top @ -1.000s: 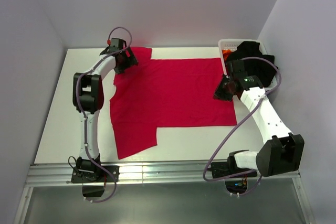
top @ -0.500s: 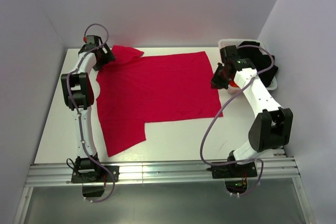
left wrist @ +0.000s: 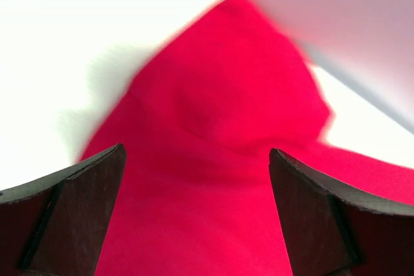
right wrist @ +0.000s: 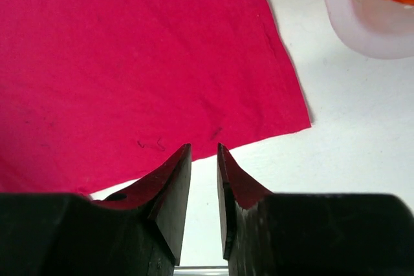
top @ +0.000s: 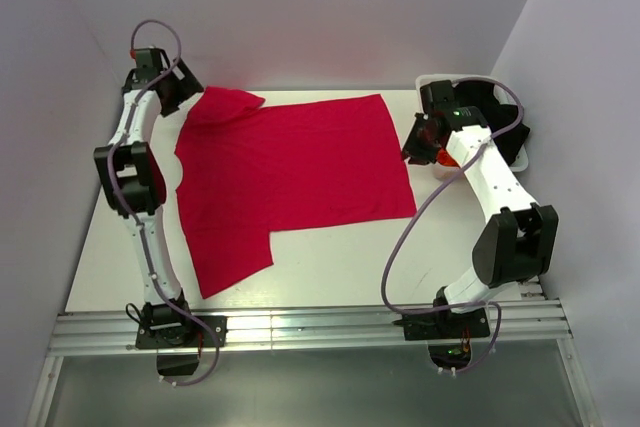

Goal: Fold and stack the t-shirts
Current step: Flatten out the tshirt

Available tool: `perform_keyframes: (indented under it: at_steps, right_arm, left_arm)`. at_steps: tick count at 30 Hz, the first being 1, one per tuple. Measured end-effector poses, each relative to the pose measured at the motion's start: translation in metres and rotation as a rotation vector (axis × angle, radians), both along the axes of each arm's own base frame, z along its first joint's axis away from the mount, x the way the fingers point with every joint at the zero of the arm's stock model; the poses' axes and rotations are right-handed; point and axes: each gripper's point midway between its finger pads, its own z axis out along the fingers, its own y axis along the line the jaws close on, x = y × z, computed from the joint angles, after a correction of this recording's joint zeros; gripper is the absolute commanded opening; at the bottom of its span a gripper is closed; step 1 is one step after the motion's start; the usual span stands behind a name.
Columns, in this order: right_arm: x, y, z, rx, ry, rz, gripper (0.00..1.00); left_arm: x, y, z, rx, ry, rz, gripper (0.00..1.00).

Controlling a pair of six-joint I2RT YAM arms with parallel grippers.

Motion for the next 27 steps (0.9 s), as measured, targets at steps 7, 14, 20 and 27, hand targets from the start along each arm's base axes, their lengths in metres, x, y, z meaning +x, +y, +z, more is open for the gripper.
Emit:
perform_keyframes:
  at_steps: [7, 14, 20, 27]
  right_arm:
    - [-0.012, 0.005, 0.014, 0.033, -0.076, 0.039, 0.00]
    - [-0.050, 0.013, -0.011, 0.097, -0.049, 0.069, 0.00]
    - [-0.065, 0.015, -0.013, 0.117, -0.055, 0.083, 0.00]
    - [-0.071, 0.015, 0.004, 0.121, -0.122, 0.088, 0.00]
  left_arm:
    - [-0.085, -0.041, 0.112, -0.049, -0.123, -0.047, 0.98]
    - [-0.245, -0.160, 0.034, -0.126, 0.103, -0.244, 0.98]
    - [-0.353, -0.169, -0.080, -0.115, 0.465, -0.258, 0.98]
    - [-0.349, -0.160, -0.089, -0.086, 0.494, -0.206, 0.98]
